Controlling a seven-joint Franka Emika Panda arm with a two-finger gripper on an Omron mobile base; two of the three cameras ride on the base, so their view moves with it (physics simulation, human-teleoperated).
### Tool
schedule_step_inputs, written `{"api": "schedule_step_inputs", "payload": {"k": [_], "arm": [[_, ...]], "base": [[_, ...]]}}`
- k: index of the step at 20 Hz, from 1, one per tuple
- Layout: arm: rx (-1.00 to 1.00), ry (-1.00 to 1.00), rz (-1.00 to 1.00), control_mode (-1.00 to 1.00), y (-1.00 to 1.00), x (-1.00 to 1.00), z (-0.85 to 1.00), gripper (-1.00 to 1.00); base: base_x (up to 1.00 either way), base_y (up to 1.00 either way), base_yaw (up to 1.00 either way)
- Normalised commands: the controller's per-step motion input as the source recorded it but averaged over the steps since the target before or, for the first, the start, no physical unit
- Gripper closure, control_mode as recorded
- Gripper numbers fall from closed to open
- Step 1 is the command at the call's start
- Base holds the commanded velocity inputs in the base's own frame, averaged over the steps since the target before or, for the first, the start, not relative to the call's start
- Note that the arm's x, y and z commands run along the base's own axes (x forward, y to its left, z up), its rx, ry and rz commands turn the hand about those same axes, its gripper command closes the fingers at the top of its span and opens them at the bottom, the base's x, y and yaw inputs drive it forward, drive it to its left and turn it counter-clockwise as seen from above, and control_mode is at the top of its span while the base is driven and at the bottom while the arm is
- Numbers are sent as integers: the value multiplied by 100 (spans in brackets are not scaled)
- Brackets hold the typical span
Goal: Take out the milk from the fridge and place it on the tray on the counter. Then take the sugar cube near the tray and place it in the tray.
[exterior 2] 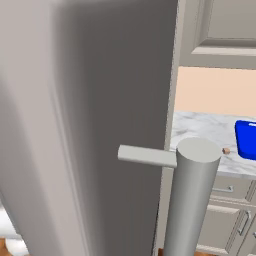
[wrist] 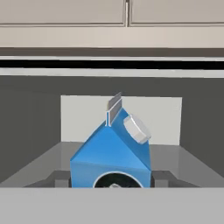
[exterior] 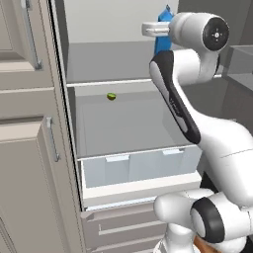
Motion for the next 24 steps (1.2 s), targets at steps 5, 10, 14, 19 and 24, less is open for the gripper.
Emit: {"api": "schedule_step_inputs", "payload": {"k": [5, 10, 14, 19, 24], "arm": [[2, 12, -5, -100, 0, -100, 8, 100], [-1, 18, -4, -100, 0, -74, -12, 100], [-3, 19, -1, -100, 0, -54, -26, 100], [-1, 2, 0, -100, 0, -56, -47, 100], [0, 9, 0, -100, 0, -70, -44, 100]], "base": [[0, 0, 0], [0, 0, 0], [0, 0, 0], [0, 0, 0], [0, 0, 0]]}}
